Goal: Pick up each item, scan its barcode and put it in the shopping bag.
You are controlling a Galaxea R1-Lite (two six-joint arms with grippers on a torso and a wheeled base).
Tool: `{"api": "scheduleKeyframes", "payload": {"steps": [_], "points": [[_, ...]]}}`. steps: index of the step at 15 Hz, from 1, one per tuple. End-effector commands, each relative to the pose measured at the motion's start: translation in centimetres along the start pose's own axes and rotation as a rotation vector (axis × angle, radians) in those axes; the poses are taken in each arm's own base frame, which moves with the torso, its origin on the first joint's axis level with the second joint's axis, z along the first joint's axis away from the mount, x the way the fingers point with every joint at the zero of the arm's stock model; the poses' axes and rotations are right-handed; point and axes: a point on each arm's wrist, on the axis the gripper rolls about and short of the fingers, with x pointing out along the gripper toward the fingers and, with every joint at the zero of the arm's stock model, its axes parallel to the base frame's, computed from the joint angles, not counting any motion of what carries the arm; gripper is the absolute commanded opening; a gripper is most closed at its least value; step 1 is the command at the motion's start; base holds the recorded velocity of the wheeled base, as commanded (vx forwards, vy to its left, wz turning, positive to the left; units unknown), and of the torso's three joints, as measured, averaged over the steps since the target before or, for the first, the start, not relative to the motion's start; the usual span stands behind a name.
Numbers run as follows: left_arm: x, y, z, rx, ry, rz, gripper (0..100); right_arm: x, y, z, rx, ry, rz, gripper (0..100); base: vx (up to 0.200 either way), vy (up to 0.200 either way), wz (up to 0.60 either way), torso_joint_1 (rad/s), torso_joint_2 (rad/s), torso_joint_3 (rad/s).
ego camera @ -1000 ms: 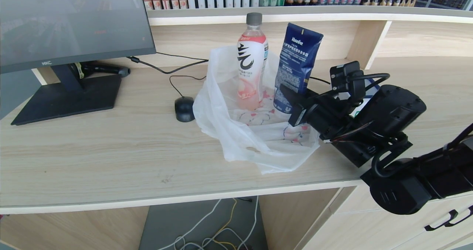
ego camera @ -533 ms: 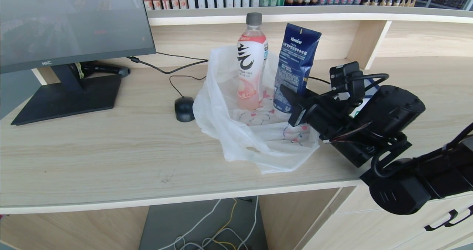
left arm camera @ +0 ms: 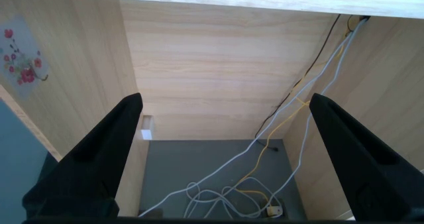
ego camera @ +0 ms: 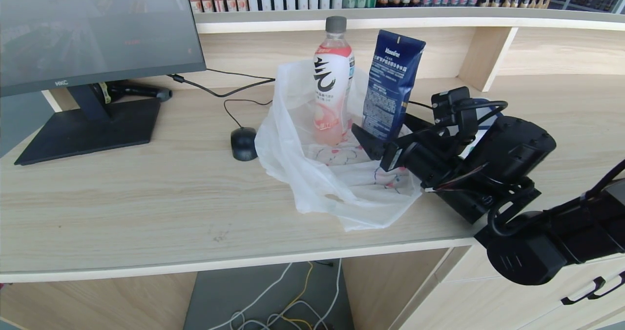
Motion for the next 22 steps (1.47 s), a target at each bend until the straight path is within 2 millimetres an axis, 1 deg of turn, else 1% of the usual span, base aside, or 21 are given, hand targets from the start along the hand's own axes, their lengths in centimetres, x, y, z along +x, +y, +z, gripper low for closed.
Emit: {"api": "scheduleKeyframes", "payload": {"steps": [1,3,5,8,9,11,12,13,15,17,18,19,20,21,22], "points": [[0.0,0.0,0.0,0.000,0.002,0.000,100,-0.1,0.0,0.3,0.000,-0.008,0.001,100,0.000,0.000,0.00,0.000,0.00,0.000],[0.0,0.0,0.0,0.000,0.002,0.000,100,-0.3,0.0,0.6,0.001,-0.016,-0.001,100,0.000,0.000,0.00,0.000,0.00,0.000],[0.0,0.0,0.0,0.000,0.002,0.000,100,-0.7,0.0,1.5,0.000,-0.036,-0.002,100,0.000,0.000,0.00,0.000,0.00,0.000],[0.0,0.0,0.0,0.000,0.000,0.000,100,-1.9,0.1,4.3,-0.002,-0.103,0.001,100,0.000,0.000,0.00,0.000,0.00,0.000],[0.0,0.0,0.0,0.000,0.000,0.000,100,-2.8,0.1,5.1,-0.002,-0.116,0.001,100,0.000,0.000,0.00,0.000,0.00,0.000],[0.0,0.0,0.0,0.000,0.002,0.000,100,-5.2,0.1,6.6,-0.004,-0.134,-0.002,100,0.000,0.000,0.00,0.000,0.00,0.000],[0.0,0.0,0.0,0.000,0.000,0.000,100,-6.7,0.0,7.3,-0.007,-0.145,-0.004,100,0.000,0.000,0.00,0.000,0.00,0.000],[0.0,0.0,0.0,0.000,0.000,0.000,100,-7.6,0.0,7.8,-0.007,-0.151,-0.005,100,0.000,0.000,0.00,0.000,0.00,0.000],[0.0,0.0,0.0,0.000,0.000,0.000,100,-12.1,-1.4,9.6,-0.038,-0.184,-0.070,100,0.000,0.000,0.00,0.000,0.00,0.000],[0.0,0.0,0.0,0.000,0.002,0.000,100,-16.5,-1.9,10.1,-0.060,-0.191,-0.120,100,0.000,0.000,0.00,0.000,0.00,0.000],[0.0,0.0,0.0,0.000,0.000,0.000,100,-19.8,-1.5,9.9,-0.063,-0.192,-0.127,100,0.000,0.000,0.00,0.000,0.00,0.000],[0.0,0.0,0.0,0.000,0.002,0.000,100,-22.2,-1.2,9.5,-0.068,-0.192,-0.131,100,0.000,0.000,0.00,0.000,0.00,0.000],[0.0,0.0,0.0,0.000,0.000,0.000,100,-24.2,-0.9,8.9,-0.068,-0.192,-0.131,100,0.000,0.000,0.00,0.000,0.00,0.000],[0.0,0.0,0.0,0.000,0.002,0.000,100,-25.5,-0.7,8.5,-0.066,-0.189,-0.132,100,0.000,0.000,0.00,0.000,0.00,0.000],[0.0,0.0,0.0,0.000,0.000,0.000,100,-27.3,-0.4,8.0,-0.067,-0.200,-0.131,100,0.000,0.000,0.00,0.000,0.00,0.000]]}}
